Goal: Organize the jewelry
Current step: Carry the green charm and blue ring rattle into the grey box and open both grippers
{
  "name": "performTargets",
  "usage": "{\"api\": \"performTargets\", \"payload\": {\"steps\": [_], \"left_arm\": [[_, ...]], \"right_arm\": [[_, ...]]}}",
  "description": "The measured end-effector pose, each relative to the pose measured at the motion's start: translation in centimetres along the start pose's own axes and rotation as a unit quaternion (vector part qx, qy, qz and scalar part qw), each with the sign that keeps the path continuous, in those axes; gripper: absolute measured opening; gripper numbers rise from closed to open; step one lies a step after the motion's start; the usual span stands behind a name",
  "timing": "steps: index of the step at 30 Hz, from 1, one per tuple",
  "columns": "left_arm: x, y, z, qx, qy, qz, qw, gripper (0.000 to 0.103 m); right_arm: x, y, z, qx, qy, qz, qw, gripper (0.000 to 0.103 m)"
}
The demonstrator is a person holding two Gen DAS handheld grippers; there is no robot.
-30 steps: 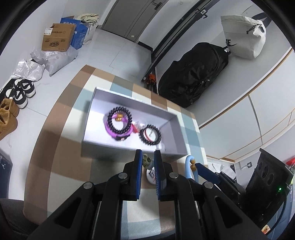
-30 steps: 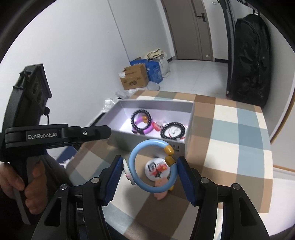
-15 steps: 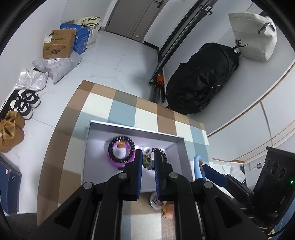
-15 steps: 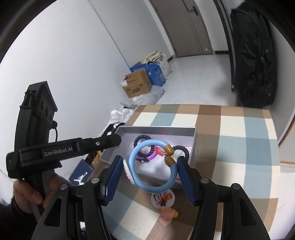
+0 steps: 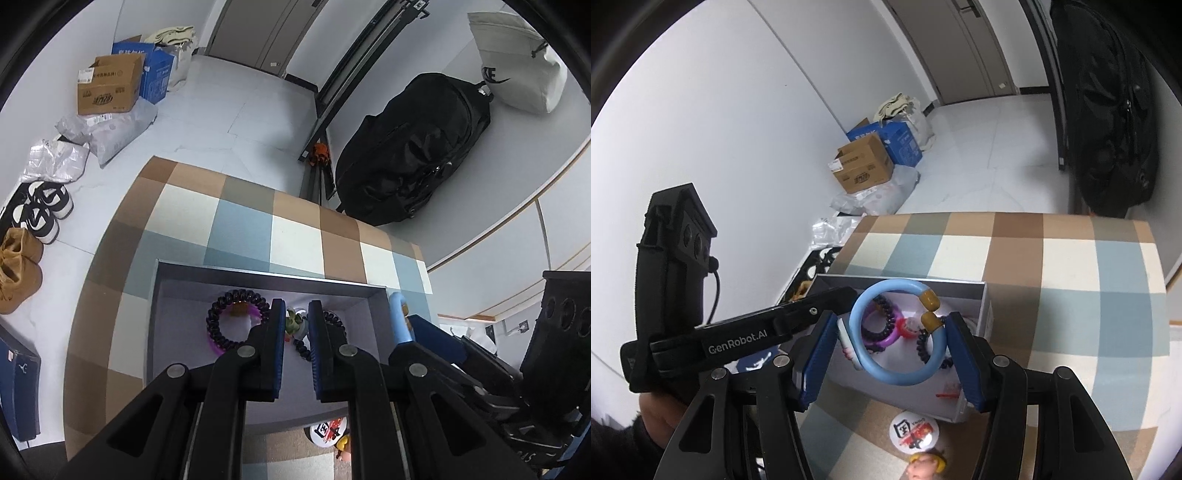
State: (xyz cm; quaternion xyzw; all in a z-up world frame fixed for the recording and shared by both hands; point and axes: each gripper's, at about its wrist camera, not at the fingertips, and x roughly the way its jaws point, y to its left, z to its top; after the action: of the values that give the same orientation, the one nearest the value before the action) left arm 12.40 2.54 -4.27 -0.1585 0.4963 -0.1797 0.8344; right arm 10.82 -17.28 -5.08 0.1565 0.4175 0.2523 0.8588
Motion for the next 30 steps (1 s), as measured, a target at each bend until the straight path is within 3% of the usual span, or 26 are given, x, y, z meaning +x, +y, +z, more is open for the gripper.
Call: {"api": "performTargets", "payload": {"steps": [13, 21, 23, 26, 28, 30], "left_arm": [[0.9, -0.1, -0.1, -0.005, 0.007, 0.007, 0.9999, 0.008], [0.9, 0.6, 0.2, -0.044, 0.012, -0.030, 0.9985, 0.009], [1.1, 0.6, 0.4, -0.056, 0.023, -0.057, 0.9966, 0.010], [0.7, 0.5, 0.4, -0.060, 0.015, -0.060, 0.9963, 0.024], [0.3, 0.5, 0.4, -0.064, 0.005, -0.064, 0.9959, 0.048], [0.1, 0.6, 0.3, -0.071, -0.001, -0.070, 0.9951, 0.052]], "right_arm": [[0.9, -0.9, 0.2, 0.024, 0.006, 0.003, 1.000, 0.059], [0.8, -1.6, 0.0, 0.045, 0.004, 0.001, 0.999, 0.061], [0.7, -1.6, 0.1, 0.049, 0.002, 0.002, 0.999, 0.062], [0.1, -1.6, 0.1, 0.051, -0.010, 0.010, 0.999, 0.071], [-0.4, -1.6, 0.2, 0.050, -0.021, 0.009, 0.998, 0.072], [-0.9, -1.8, 0.2, 0.053, -0.032, 0.006, 0.998, 0.079]]}}
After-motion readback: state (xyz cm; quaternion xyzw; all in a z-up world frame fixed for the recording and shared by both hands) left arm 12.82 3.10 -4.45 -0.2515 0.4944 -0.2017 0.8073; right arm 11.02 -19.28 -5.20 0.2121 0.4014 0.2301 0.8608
